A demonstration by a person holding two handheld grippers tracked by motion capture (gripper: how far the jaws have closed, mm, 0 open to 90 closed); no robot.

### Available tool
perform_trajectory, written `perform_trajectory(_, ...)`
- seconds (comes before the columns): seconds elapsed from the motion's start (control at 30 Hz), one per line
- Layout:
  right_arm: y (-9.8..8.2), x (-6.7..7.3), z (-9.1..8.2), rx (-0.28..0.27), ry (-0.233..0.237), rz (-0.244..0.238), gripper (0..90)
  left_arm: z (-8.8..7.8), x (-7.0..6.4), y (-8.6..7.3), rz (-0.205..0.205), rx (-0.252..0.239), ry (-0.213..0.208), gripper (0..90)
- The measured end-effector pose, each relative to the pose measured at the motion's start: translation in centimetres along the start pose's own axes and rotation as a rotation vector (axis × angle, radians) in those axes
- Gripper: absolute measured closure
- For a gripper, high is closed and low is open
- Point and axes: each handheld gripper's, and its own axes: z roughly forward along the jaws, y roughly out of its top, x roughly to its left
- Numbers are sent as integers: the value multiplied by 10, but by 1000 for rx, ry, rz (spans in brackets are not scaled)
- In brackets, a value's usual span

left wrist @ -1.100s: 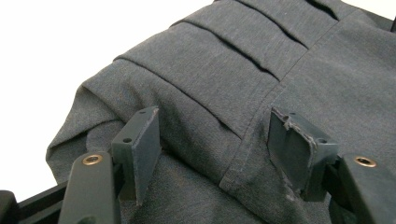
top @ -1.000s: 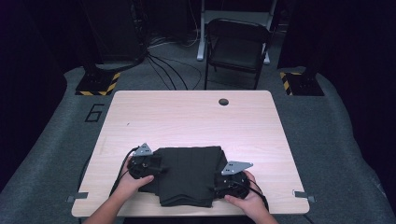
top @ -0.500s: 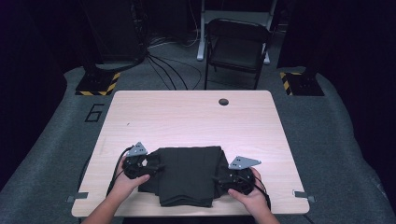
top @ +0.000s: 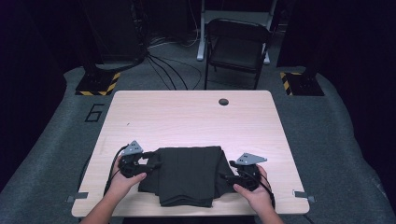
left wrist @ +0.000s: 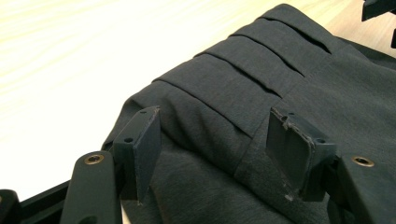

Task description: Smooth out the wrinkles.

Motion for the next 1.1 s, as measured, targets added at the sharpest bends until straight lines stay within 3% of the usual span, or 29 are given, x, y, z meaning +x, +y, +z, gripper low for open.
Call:
perform_trajectory(0.43, -6, -18, 0, 22, -64, 53, 359, -8, 16, -3, -55, -17, 42, 356)
perform_trajectory(0.77, -13, -23, -1, 42, -96, 52, 359, -2, 31, -5, -119, -25, 73, 355)
perform_trajectory(0.97, -18, -24, -5, 45, -118, 62, 359, 1, 38, -3, -163, -39, 70, 355)
perform_trajectory(1.1, -22, -25, -9, 49, -128, 67, 359, 4, 40, 0, -165, -31, 66, 356)
